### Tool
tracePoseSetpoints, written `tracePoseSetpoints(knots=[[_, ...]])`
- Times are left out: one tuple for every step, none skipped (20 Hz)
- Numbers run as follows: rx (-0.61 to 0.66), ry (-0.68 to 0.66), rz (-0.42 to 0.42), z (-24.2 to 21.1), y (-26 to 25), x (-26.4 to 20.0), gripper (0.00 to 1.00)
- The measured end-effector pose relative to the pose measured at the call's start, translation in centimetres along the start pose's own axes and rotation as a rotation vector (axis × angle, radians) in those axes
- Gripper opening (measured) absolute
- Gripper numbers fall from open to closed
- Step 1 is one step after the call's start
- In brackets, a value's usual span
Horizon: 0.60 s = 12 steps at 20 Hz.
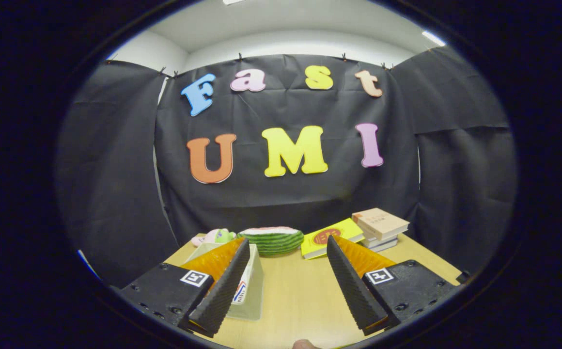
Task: Open the storage box then place both shoes into the box .Put the left shoe in first, then the right shoe, with the right side of both shoes facing outward in a uniform manner.
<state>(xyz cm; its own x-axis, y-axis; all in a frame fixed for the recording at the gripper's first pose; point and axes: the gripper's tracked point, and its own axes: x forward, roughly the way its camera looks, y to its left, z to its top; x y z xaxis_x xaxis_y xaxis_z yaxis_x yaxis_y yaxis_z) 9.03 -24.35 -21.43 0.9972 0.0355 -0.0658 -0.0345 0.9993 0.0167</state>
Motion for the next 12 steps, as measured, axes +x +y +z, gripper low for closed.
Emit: tracePoseSetpoints(knots=[[0.005, -0.02, -0.013, 0.3, -0.7, -1.1, 1.0], [0.01, -0.036, -0.019, 0.4, -1.3, -2.0, 1.0], [0.011, -0.039, -0.02, 0.2, -1.7, -2.9, 1.0], [0.01, -0.04, -0.022, 0.1, -2.4, -3.6, 1.0], [0.011, -0.036, -0.022, 0.0, -2.9, -4.4, 1.0], [0.017, -0.028, -0.026, 0.1, -3.5, -5.0, 1.0], [0.036, -0.033, -0.041, 0.5, -4.1, -5.8, 1.0], [0.045, -0.045, -0.049, 1.3, -4.8, -6.3, 1.0], [0.061, -0.062, -0.045, 2.1, -5.0, -7.1, 1.0], [0.07, -0.077, -0.043, 2.6, -4.9, -7.7, 1.0], [0.063, -0.084, -0.033, 3.0, -4.9, -8.6, 1.0], [0.06, -0.086, -0.021, 2.9, -4.7, -9.3, 1.0]])
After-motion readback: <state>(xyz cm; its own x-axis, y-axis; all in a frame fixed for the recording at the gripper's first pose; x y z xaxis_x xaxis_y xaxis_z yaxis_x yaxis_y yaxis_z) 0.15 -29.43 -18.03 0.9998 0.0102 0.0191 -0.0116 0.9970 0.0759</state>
